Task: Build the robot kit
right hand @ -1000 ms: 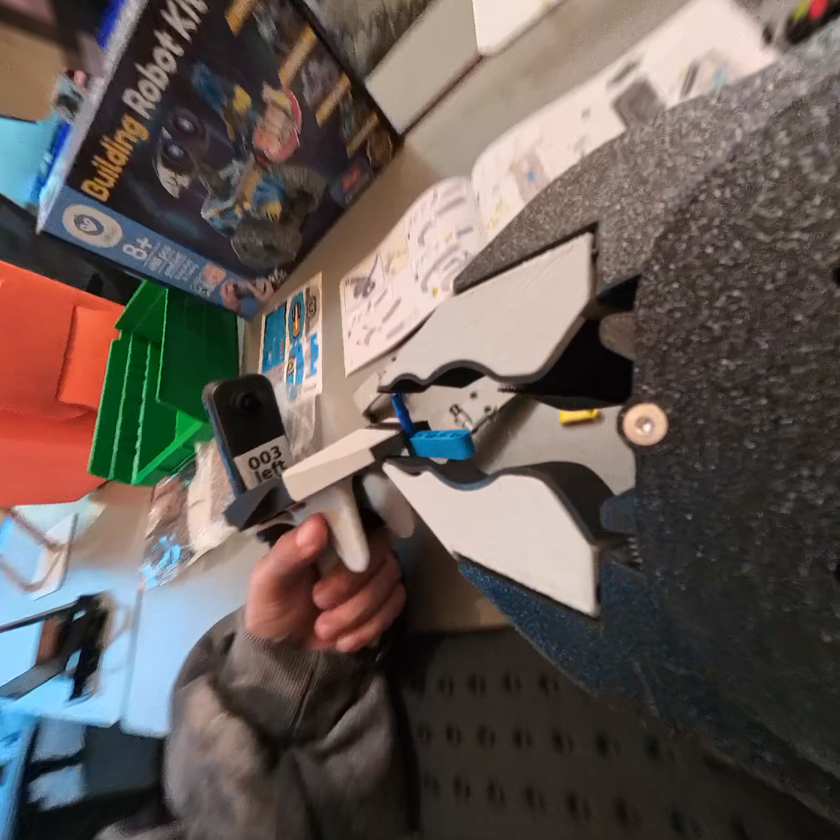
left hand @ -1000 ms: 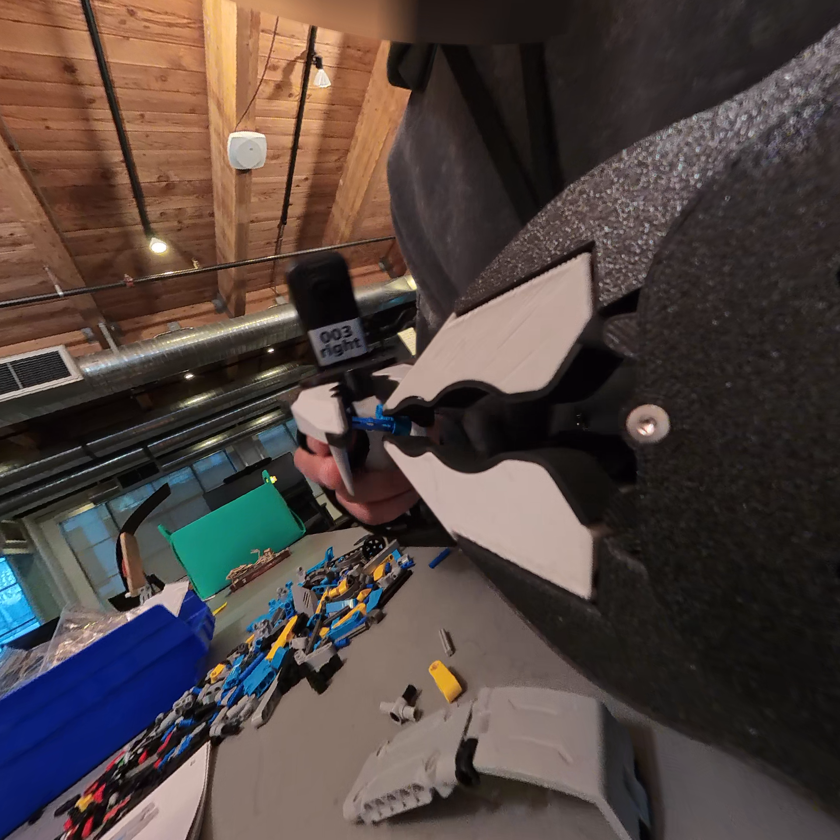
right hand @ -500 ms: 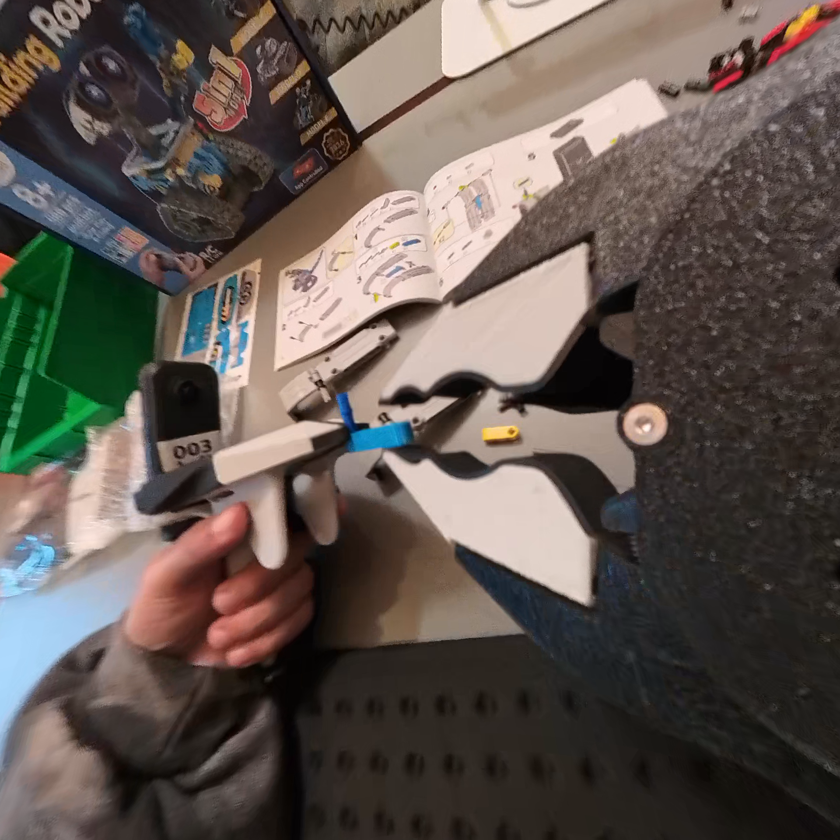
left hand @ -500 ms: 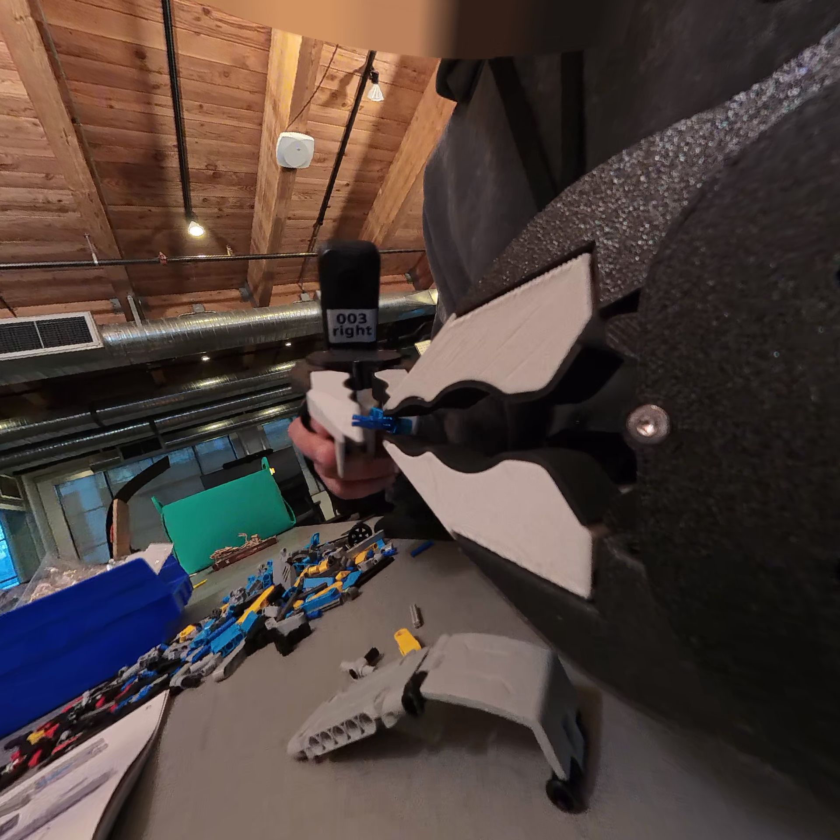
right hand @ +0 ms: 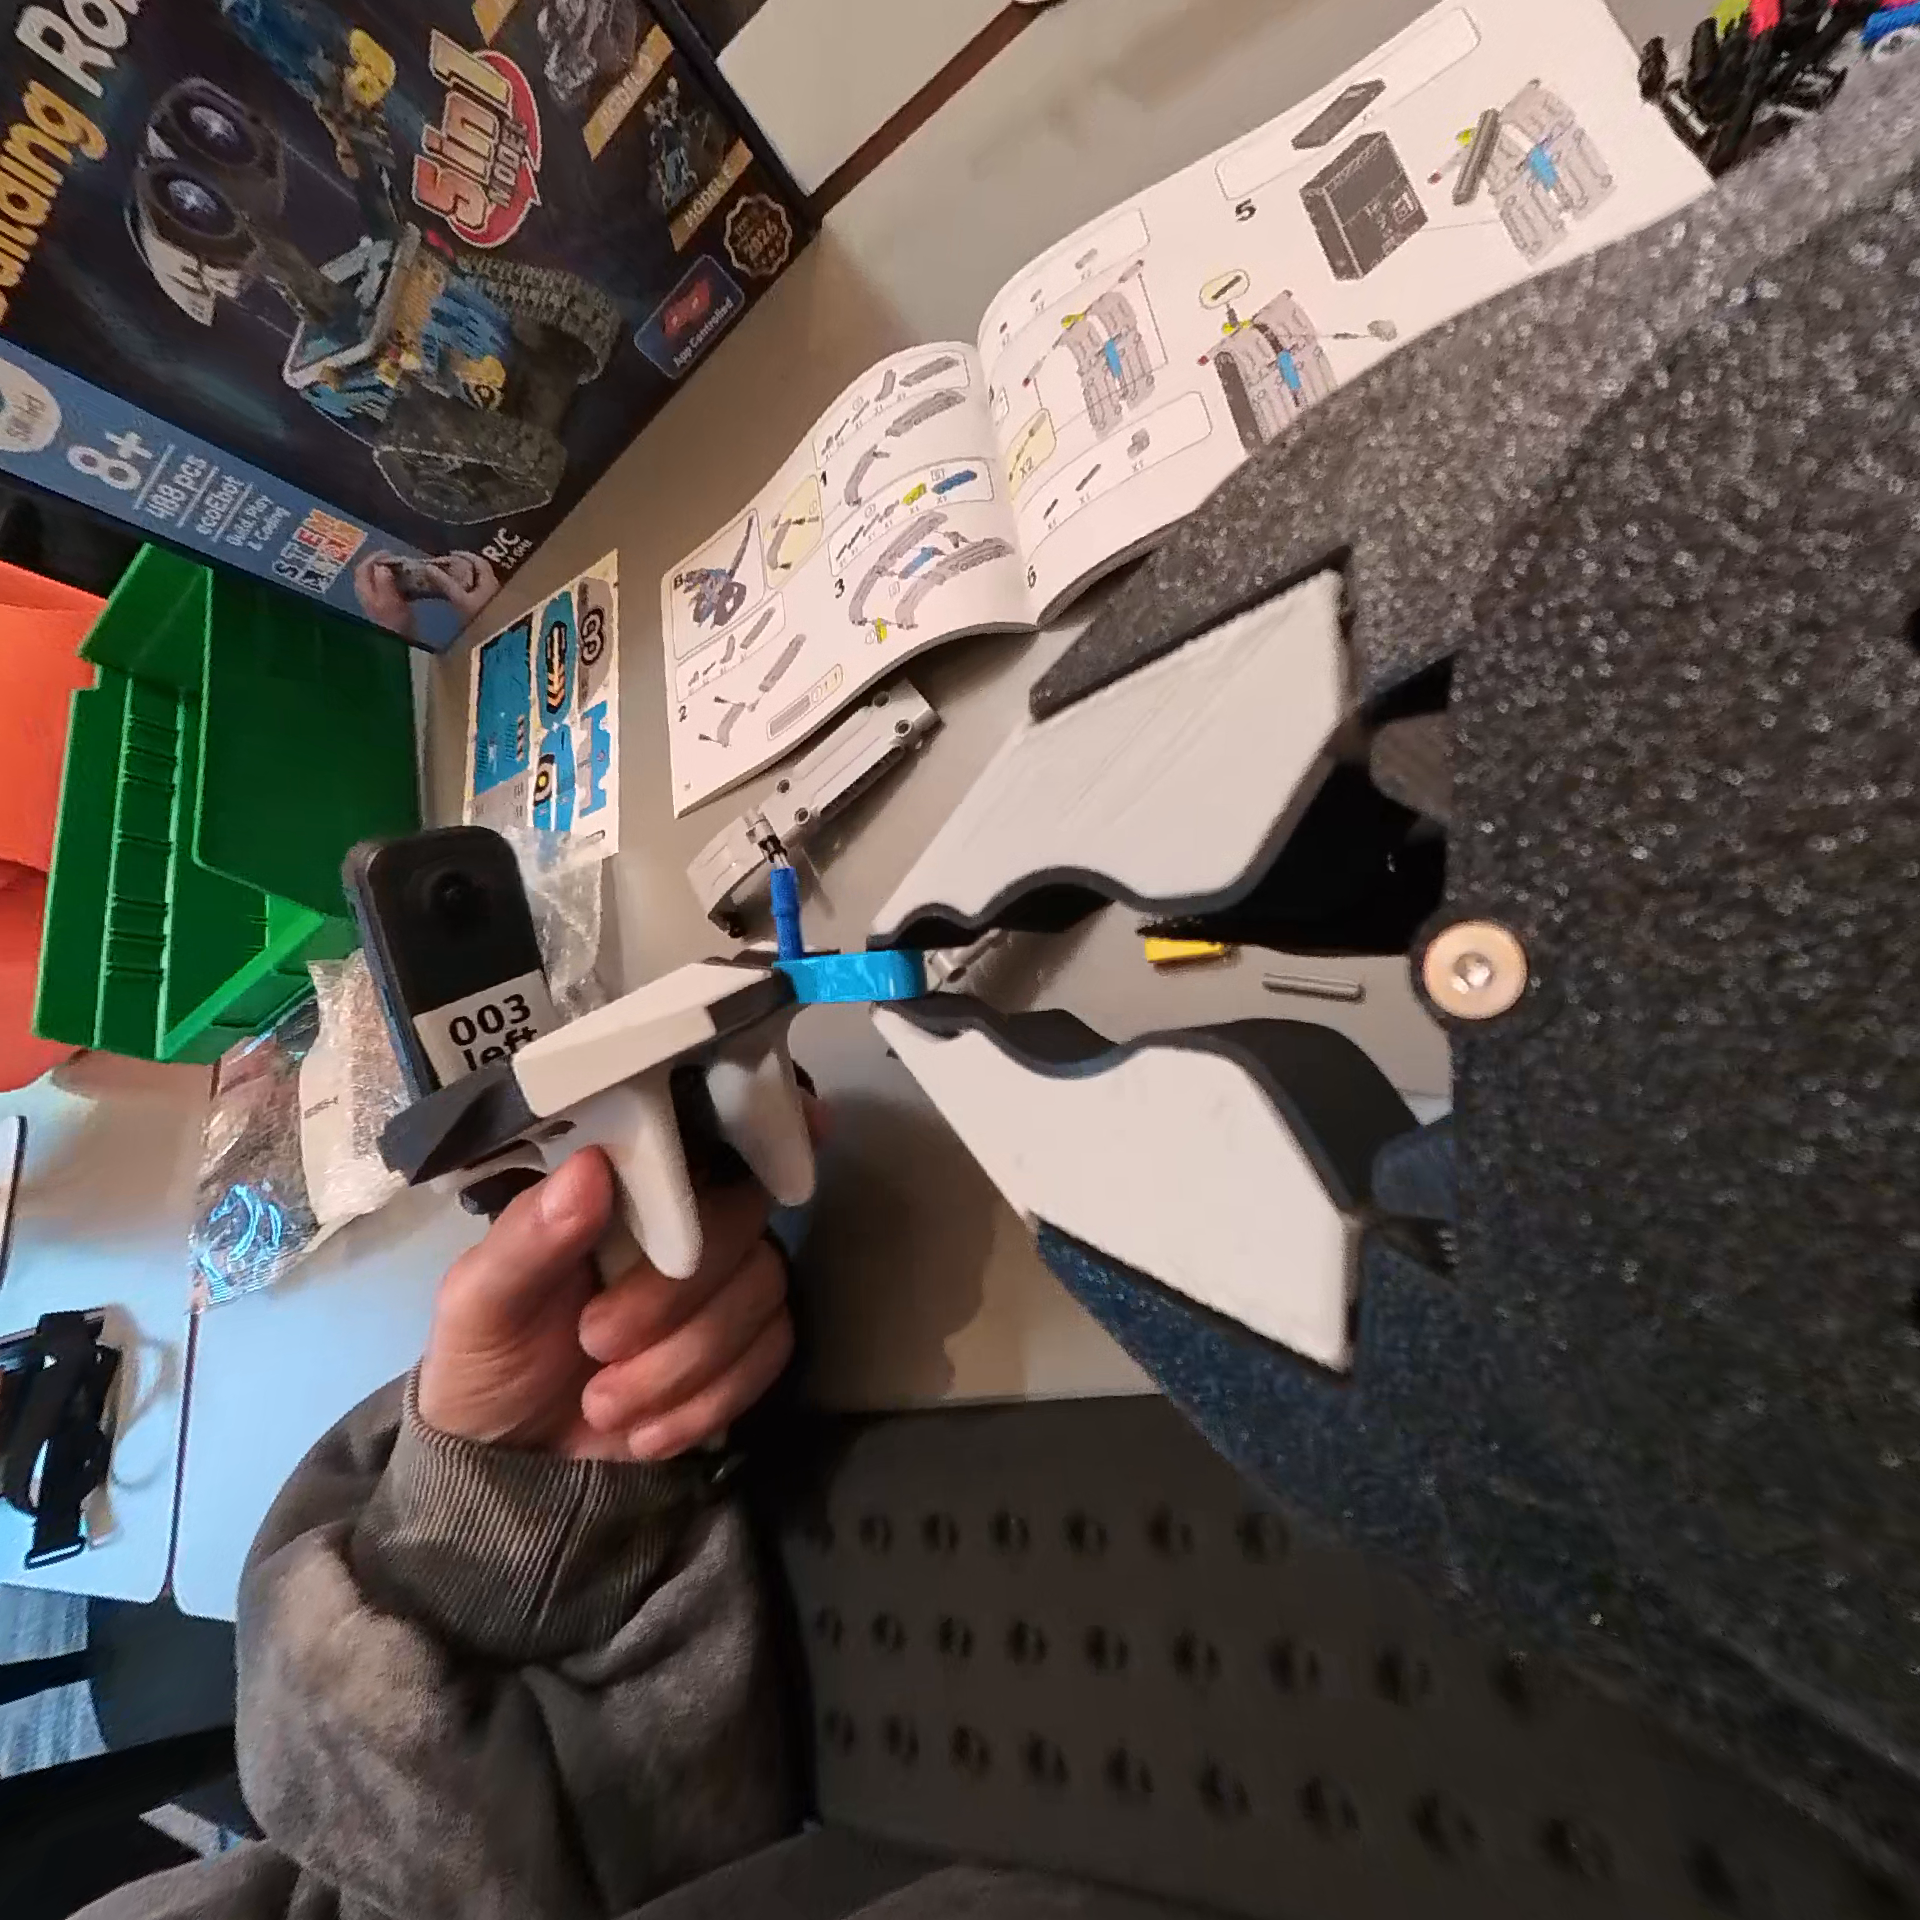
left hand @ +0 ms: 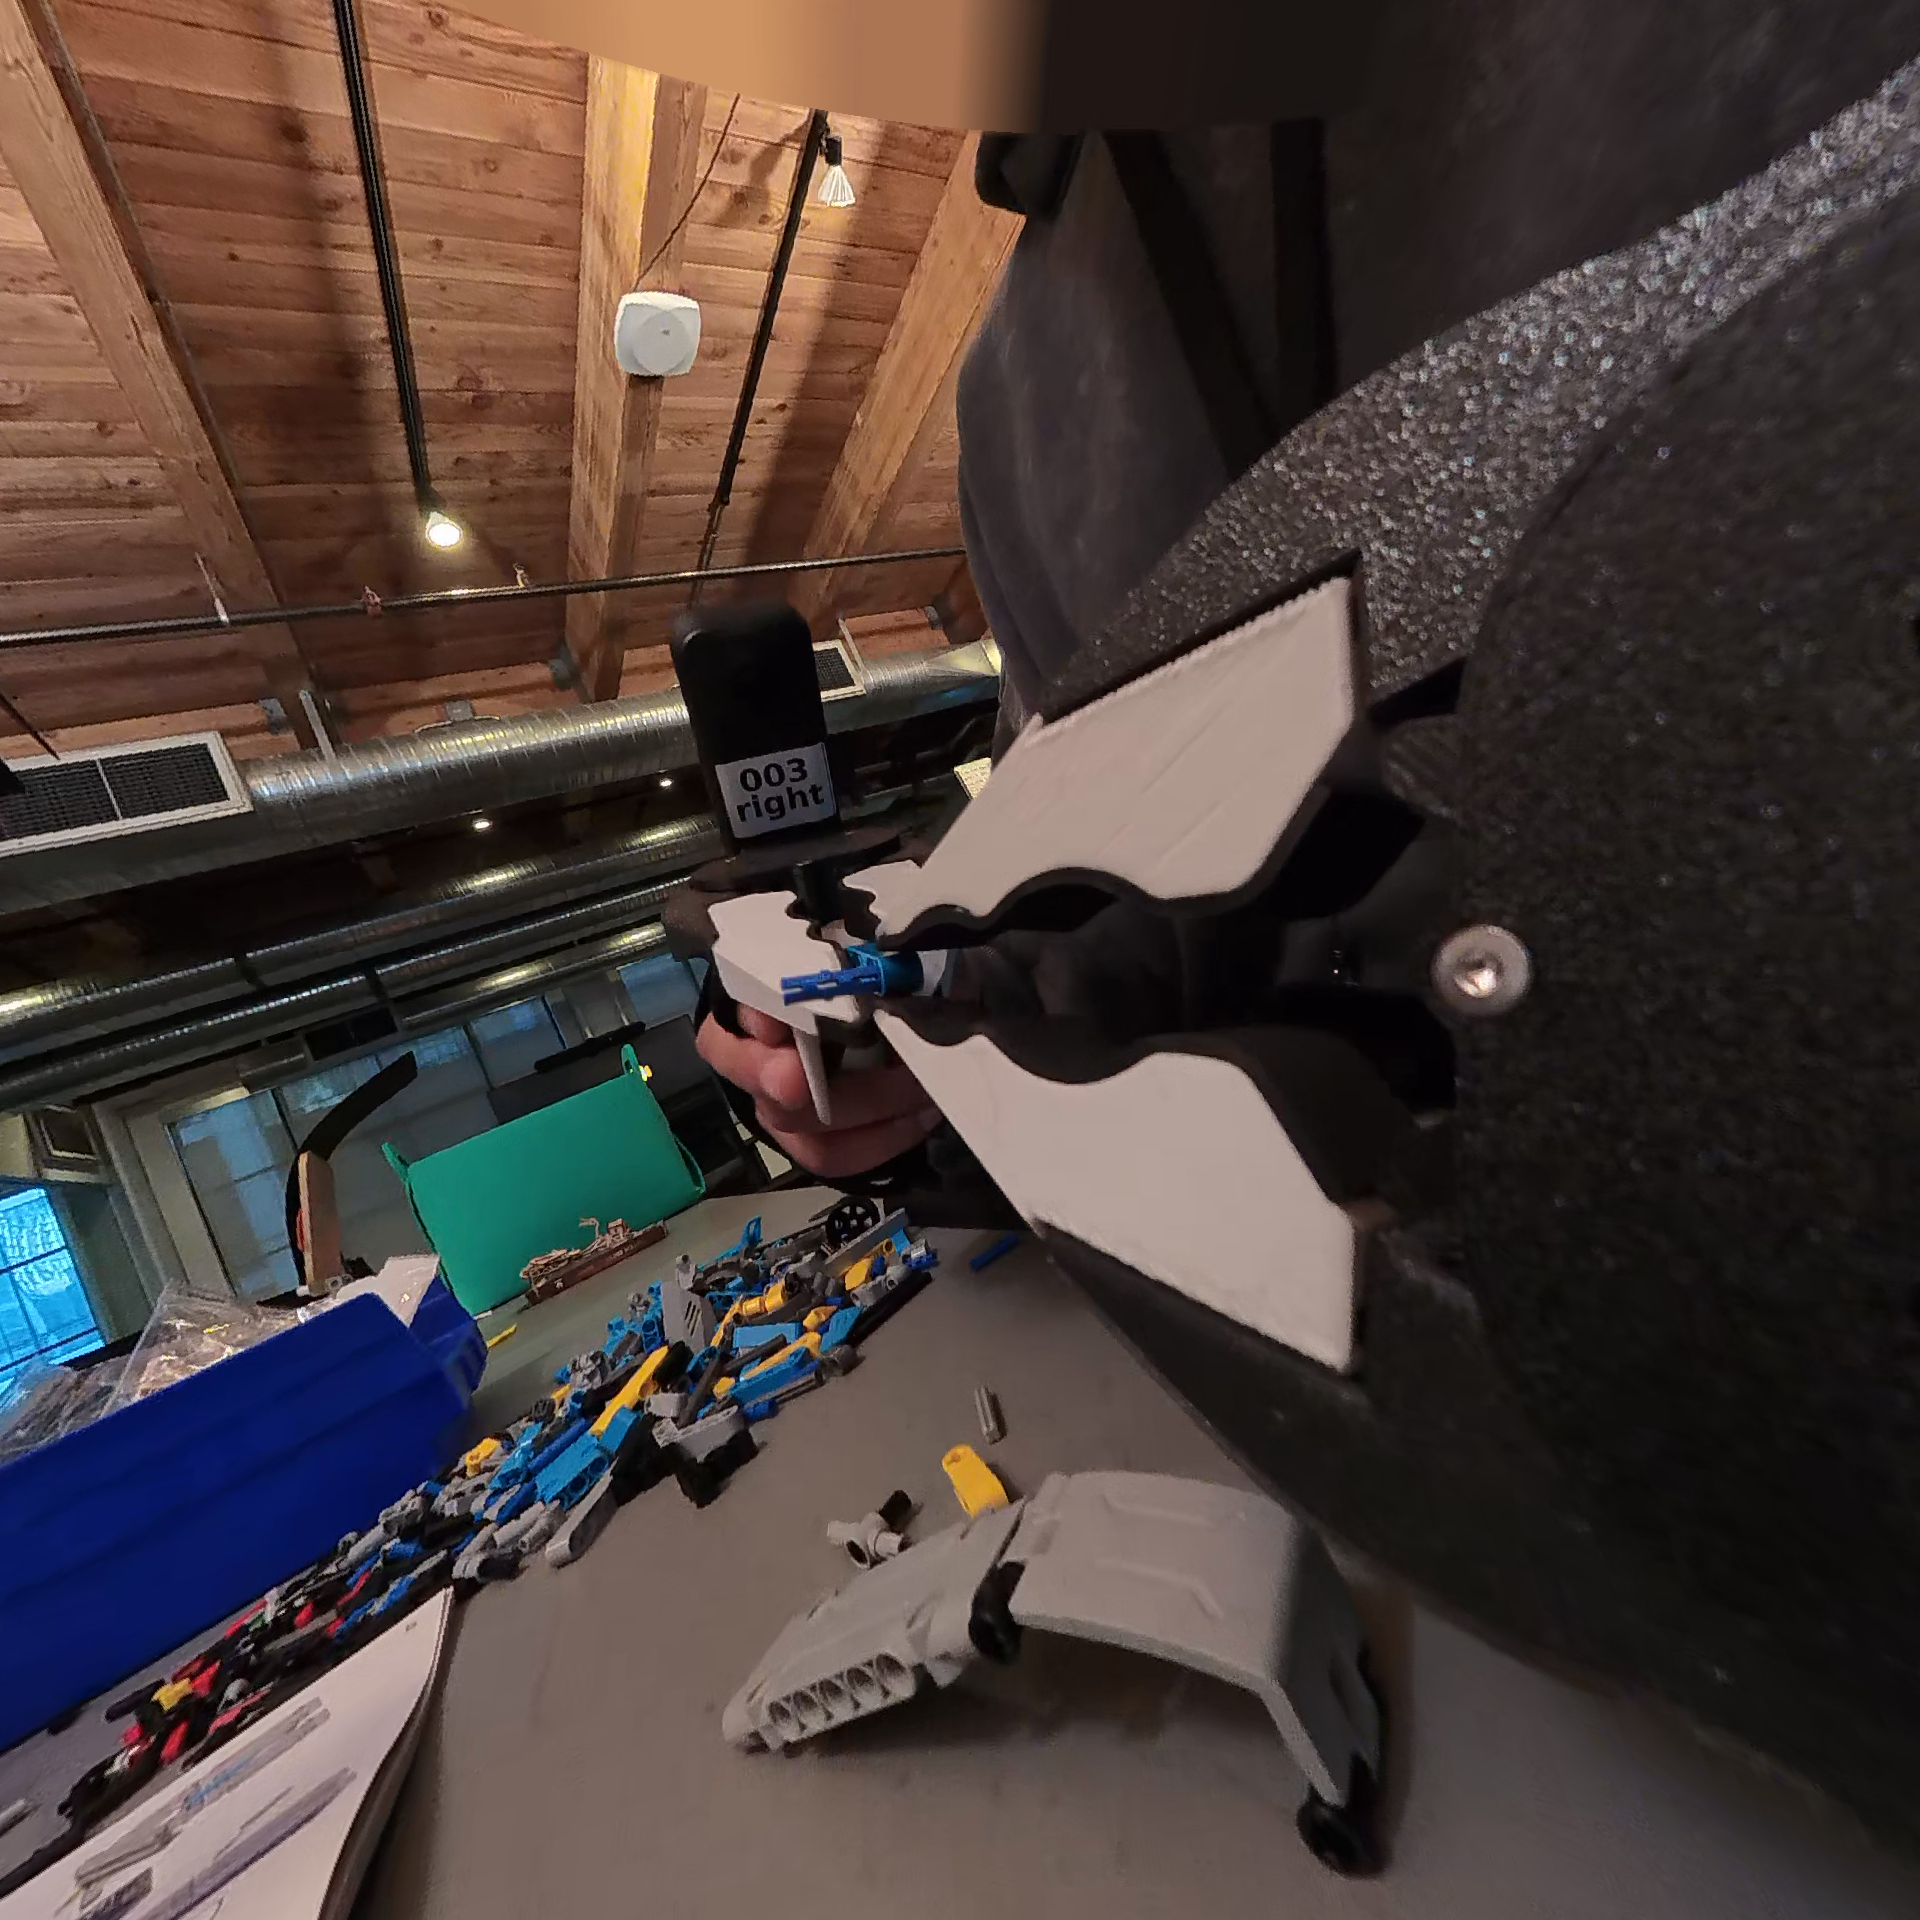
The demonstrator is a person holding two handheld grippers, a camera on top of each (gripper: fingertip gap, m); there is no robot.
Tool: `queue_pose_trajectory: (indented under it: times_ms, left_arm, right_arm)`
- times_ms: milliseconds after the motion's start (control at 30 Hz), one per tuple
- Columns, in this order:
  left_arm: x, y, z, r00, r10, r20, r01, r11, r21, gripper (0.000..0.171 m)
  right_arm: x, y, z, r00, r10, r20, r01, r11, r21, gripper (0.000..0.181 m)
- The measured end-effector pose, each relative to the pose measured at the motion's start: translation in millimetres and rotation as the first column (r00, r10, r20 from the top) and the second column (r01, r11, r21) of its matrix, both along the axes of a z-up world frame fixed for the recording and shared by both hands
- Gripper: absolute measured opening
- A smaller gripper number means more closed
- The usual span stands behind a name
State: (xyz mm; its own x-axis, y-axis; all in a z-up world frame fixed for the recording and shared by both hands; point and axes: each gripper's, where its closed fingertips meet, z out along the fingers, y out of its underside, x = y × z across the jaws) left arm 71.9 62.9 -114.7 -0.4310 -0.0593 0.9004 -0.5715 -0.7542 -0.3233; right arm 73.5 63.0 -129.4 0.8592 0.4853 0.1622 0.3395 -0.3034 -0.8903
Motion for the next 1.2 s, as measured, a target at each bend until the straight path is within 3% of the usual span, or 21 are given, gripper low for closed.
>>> queue_pose_trajectory:
  times_ms: [200, 233, 300, 467, 567, 700, 1067, 1100, 1200]
  left_arm:
    - [-1, 1, -2, 1.000, 0.008, -0.003, -0.008, 0.999, 0.032, 0.006]
    - [0, 1, -3, 1.000, 0.009, -0.010, -0.008, 0.999, 0.035, 0.006]
    - [1, 2, -10, 0.999, 0.006, -0.048, -0.005, 1.000, 0.025, 0.006]
    - [-4, -10, -11, 0.996, -0.070, -0.052, 0.072, 0.997, 0.038, 0.005]
    - [-7, -14, -12, 0.994, -0.097, -0.053, 0.100, 0.994, 0.053, 0.005]
    - [-8, -13, -12, 0.993, -0.105, -0.061, 0.107, 0.994, 0.036, 0.005]
    - [-5, -10, -16, 0.993, -0.087, -0.080, 0.090, 0.995, 0.037, 0.004]
    - [-3, -7, -14, 0.995, -0.067, -0.073, 0.070, 0.997, 0.027, 0.001]
    - [-4, -7, -17, 0.993, -0.072, -0.090, 0.075, 0.997, 0.032, 0.005]
  right_arm:
    - [2, 3, -1, 1.000, -0.017, 0.022, 0.016, 0.999, 0.029, 0.008]
    - [4, 5, -1, 0.999, -0.031, 0.034, 0.030, 0.999, 0.032, 0.012]
    - [2, 7, 2, 0.999, -0.029, 0.038, 0.027, 0.999, 0.038, 0.042]
    - [-9, 9, -9, 0.987, 0.056, 0.152, -0.055, 0.998, -0.012, 0.045]
    - [-6, 9, -13, 0.972, 0.065, 0.226, -0.065, 0.998, -0.005, 0.038]
    - [-10, 4, -9, 0.971, 0.107, 0.215, -0.108, 0.994, -0.009, 0.026]
    - [-8, 6, -14, 0.971, 0.083, 0.222, -0.078, 0.996, -0.034, 0.023]
    - [-9, 5, -14, 0.973, 0.091, 0.213, -0.086, 0.996, -0.036, 0.007]
    - [-11, 5, -19, 0.964, 0.092, 0.249, -0.088, 0.996, -0.030, 0.006]
